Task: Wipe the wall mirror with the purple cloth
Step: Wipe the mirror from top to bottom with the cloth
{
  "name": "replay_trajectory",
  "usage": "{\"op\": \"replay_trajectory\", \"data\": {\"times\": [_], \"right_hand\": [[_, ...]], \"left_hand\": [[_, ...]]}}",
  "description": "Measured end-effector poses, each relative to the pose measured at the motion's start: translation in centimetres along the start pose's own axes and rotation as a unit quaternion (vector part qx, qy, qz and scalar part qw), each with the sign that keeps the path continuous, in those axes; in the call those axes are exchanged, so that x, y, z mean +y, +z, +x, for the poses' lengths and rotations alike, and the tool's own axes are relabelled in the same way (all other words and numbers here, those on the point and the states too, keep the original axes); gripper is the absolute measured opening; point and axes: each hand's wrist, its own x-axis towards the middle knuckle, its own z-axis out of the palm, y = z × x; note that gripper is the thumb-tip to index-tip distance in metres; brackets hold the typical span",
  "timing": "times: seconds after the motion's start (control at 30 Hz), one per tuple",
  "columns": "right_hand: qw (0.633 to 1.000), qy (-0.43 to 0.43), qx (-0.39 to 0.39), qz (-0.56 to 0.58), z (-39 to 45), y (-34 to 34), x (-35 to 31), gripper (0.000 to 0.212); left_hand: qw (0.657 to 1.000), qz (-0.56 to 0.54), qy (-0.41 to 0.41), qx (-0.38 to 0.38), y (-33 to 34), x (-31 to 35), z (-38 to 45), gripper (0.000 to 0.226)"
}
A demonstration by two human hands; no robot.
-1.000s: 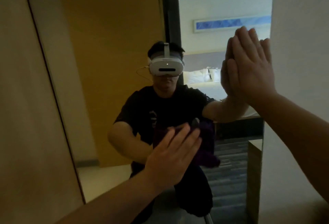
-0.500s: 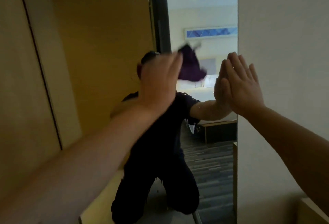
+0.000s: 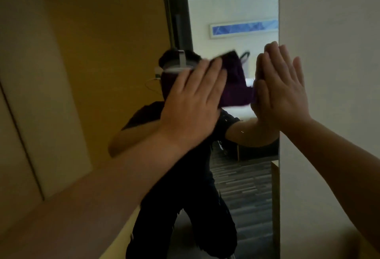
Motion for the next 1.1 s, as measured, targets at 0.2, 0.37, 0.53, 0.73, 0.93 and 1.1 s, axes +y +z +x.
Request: {"op": "replay_trajectory", "data": {"times": [0.2,0.37,0.53,0.73,0.93,1.1], "right_hand": [[1.000,0.010,-0.002,-0.028,-0.1,0.9,0.1,0.054],[0.997,0.009,-0.078,-0.018,0.3,-1.7,-0.1,0.055],[0.990,0.094,-0.099,-0.015,0.4,-4.5,2.8,0.056],[0.976,0.140,-0.156,-0.064,0.1,-3.1,6.6,0.064],[0.979,0.162,-0.106,-0.064,-0.6,-0.7,7.0,0.068],[0.985,0.138,-0.080,-0.068,-0.9,-0.1,7.6,0.063]], "left_hand": [[0.987,-0.018,0.131,-0.090,3.5,10.2,-15.7,0.055],[0.976,-0.094,0.142,-0.133,3.4,11.9,-18.9,0.039],[0.987,-0.130,0.084,-0.042,1.3,8.6,-13.2,0.043],[0.991,-0.059,-0.081,0.089,-1.7,0.0,6.6,0.051],[0.991,0.022,-0.128,0.024,-1.7,-1.6,15.5,0.061],[0.999,-0.001,-0.030,0.045,0.2,2.8,10.0,0.058]]}}
